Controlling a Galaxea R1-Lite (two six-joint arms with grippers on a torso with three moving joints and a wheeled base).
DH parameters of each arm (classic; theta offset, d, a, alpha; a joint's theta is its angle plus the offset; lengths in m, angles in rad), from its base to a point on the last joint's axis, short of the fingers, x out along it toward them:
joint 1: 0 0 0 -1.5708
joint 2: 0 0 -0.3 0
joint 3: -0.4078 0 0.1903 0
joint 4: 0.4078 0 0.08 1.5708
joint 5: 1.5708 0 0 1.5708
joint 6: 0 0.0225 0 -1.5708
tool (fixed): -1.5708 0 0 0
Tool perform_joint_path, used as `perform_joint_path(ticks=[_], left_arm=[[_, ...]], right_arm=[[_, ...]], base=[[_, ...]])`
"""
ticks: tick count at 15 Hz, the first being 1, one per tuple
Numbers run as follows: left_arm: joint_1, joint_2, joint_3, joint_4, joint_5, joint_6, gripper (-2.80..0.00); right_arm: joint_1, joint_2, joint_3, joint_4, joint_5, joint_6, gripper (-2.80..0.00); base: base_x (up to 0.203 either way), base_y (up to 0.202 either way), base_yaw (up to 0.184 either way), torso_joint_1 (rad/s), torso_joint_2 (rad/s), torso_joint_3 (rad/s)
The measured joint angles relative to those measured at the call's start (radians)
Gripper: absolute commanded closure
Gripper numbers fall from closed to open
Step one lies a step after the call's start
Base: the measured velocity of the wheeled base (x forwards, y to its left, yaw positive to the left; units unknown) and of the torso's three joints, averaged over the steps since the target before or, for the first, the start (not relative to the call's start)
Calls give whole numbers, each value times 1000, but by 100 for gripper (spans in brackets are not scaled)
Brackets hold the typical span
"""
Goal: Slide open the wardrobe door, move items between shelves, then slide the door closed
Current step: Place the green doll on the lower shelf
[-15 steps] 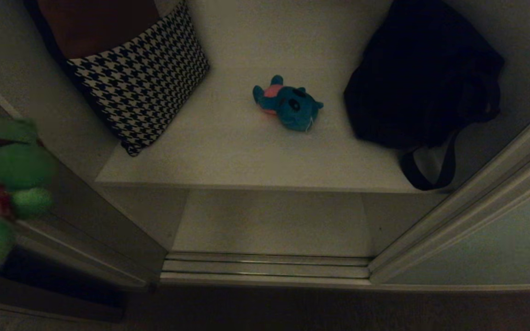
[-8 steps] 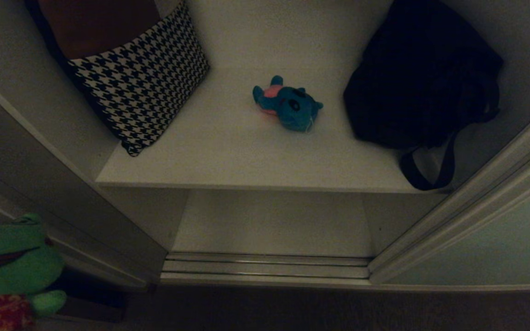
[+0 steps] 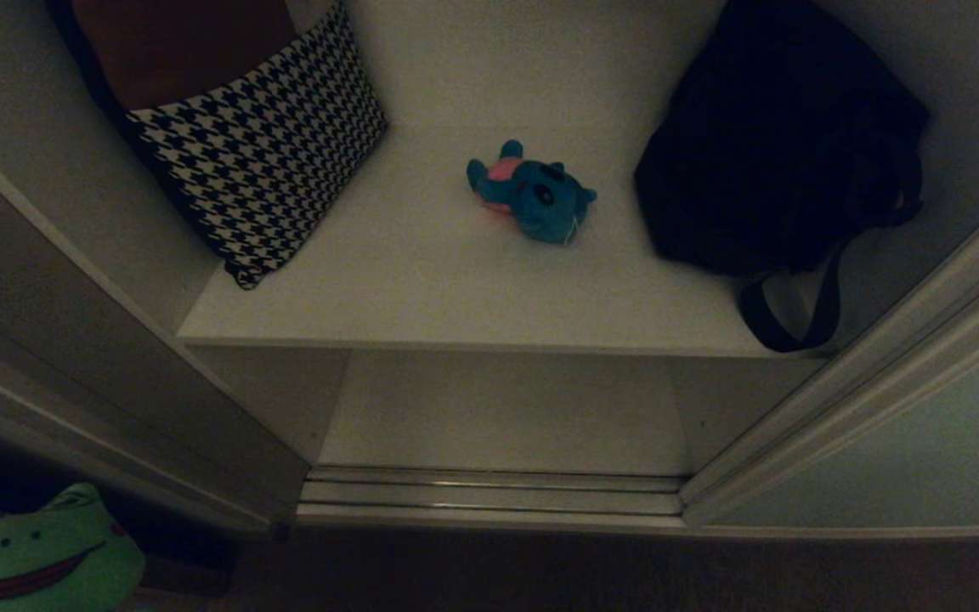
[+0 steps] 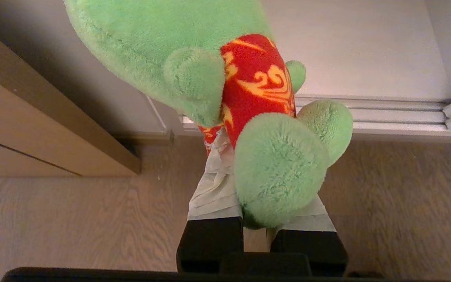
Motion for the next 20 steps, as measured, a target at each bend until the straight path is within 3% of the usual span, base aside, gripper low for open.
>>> perform_joint_path(ticks=[5, 15, 20], left_arm=[[0, -20, 15, -25, -2, 16, 0], [0, -23, 17, -25, -2, 9, 0], [0, -22, 20, -27, 40, -43, 0]], right_arm=[[0, 0, 0, 0, 0, 0, 0], [0, 0, 0, 0, 0, 0, 0], [0, 0, 0, 0, 0, 0, 0]], base=[[0, 0, 0, 0, 0, 0], [-189, 0, 0, 3, 2, -1], [-20, 0, 1, 0, 0, 0]])
